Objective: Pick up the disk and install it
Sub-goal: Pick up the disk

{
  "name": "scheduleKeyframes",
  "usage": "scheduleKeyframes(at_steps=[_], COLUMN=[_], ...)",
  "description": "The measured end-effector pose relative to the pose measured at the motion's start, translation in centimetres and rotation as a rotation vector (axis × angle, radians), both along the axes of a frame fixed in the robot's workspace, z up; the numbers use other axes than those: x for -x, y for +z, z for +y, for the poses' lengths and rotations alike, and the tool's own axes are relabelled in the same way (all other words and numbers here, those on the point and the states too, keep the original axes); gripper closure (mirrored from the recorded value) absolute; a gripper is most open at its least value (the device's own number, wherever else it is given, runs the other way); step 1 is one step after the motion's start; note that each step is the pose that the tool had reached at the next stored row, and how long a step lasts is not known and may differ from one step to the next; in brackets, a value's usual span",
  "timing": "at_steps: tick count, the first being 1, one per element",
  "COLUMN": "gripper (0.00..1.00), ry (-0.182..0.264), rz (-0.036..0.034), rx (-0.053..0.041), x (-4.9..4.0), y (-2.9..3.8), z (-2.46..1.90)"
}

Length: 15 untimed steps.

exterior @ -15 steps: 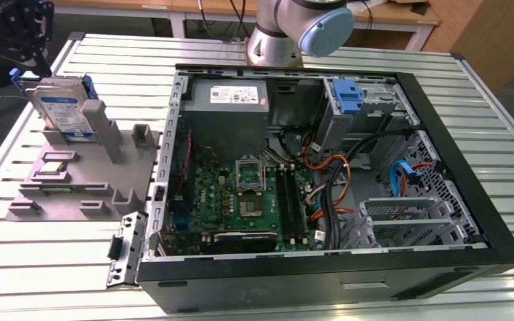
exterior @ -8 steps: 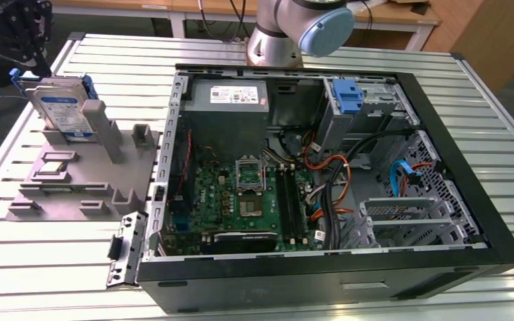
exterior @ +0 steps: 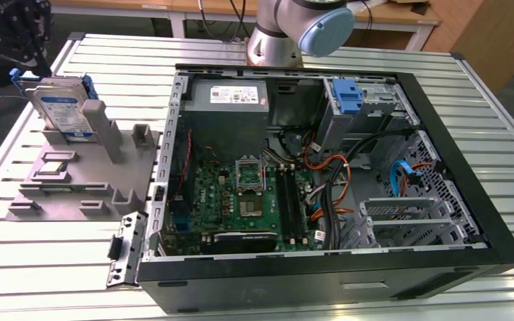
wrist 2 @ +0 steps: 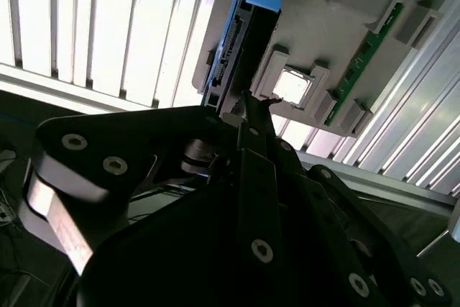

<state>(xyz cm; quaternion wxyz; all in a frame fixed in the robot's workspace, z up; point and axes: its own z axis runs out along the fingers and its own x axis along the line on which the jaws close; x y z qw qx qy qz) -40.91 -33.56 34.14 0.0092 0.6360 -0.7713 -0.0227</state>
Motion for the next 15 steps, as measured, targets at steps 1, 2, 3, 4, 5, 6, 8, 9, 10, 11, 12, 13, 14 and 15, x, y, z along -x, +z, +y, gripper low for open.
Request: scheduleKeyframes(at_steps=[1, 2, 3, 4, 5, 6, 8, 9, 10, 11, 12, 13, 14, 15], gripper=[0.89, 0.89, 0.89, 0.89, 0.89, 0.89, 0.89, 0.89, 0.89, 0.89, 0.89, 0.89, 0.89, 0.89], ry=[0.008, 0.01, 0.01, 0.01, 0.01, 0.01, 0.01, 0.01, 0.01, 0.01, 0.01, 0.01, 0.01, 0.01], rz=[0.0, 0.0, -0.0001, -0.0001, -0.0003, -0.0004, -0.0001, -0.0002, -0.0002, -0.0001, -0.0001, -0.0001, -0.0002, -0.0001], rx=[-0.0005, -0.0006, -0.0006, -0.0007, -0.0008, -0.0008, -0.0007, -0.0007, -0.0007, -0.0007, -0.0007, -0.0007, -0.0007, -0.0007], x=[0.0, 0.0, 0.0, 0.0, -0.01, -0.03, -0.06, -0.07, -0.09, -0.09, -0.1, -0.12, -0.13, -0.14], y=[0.0, 0.0, -0.01, -0.01, -0.02, -0.02, -0.01, -0.01, -0.01, -0.01, -0.01, -0.02, -0.05, -0.08], z=[0.0, 0.0, 0.0, 0.0, 0.0, 0.01, 0.04, 0.06, 0.07, 0.07, 0.08, 0.08, 0.08, 0.09])
